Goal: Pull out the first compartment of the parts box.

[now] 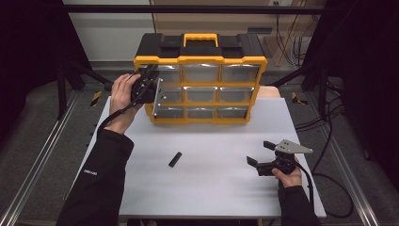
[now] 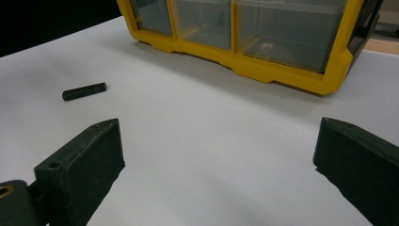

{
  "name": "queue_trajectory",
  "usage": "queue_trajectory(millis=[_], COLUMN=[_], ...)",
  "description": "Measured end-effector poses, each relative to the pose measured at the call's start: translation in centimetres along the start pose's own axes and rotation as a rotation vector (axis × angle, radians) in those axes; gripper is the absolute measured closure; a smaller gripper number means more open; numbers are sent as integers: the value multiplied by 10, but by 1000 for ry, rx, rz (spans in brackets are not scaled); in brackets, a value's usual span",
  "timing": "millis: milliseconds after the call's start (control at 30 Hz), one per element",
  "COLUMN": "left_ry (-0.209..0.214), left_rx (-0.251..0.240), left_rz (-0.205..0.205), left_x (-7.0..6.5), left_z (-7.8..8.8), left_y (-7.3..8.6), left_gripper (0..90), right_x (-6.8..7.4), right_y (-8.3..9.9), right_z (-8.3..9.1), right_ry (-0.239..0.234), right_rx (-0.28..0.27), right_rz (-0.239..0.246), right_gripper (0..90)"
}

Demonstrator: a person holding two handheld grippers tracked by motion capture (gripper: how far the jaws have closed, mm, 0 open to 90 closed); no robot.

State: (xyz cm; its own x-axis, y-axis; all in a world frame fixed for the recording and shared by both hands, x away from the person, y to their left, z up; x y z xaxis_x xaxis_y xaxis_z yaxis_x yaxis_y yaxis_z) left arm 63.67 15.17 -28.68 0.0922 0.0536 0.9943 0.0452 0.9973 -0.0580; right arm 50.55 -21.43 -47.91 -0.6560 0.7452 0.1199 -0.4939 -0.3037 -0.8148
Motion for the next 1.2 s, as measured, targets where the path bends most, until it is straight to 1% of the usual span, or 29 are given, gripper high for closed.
queue_trajectory(millis=[33,167,267,367,500,600,800,1200], left_ry=[-8,-15,-21,-21,-25,-27,-39,-48], left_rx=[-4,-2,1,4,-8,-3,-1,-9], left_rz=[-2,-5,-13,-11,-10,-13,-44,-59], left_x=[1,1,1,0,0,0,0,-1], left_z=[0,0,0,0,0,0,1,7], left_y=[0,0,0,0,0,0,0,0], left_gripper=[731,754,759,761,764,766,775,779], right_x=[0,0,0,0,0,0,0,0], right_y=[0,0,0,0,0,0,0,0], right_z=[0,0,0,0,0,0,0,0], right_ry=[2,1,2,2,2,1,1,2], right_rx=[-1,0,-1,-1,0,0,0,-3], right_rz=[1,-1,0,2,0,0,0,2], right_gripper=[23,23,23,23,23,23,23,23])
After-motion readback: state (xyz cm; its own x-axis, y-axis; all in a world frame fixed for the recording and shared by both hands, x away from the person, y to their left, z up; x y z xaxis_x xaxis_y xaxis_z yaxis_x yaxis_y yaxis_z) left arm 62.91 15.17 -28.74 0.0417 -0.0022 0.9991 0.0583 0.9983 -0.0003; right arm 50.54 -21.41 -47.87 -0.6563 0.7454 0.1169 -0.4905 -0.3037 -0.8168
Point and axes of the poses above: each handheld gripper's, and its own axes: z roughly backward along the jaws, y roughly out of its underside, x roughly to its left, the point moved 7 cm from there along -z, roughly forward along the jaws, and after that the axes turned 13 degrees about x, right-handed, at the moved point
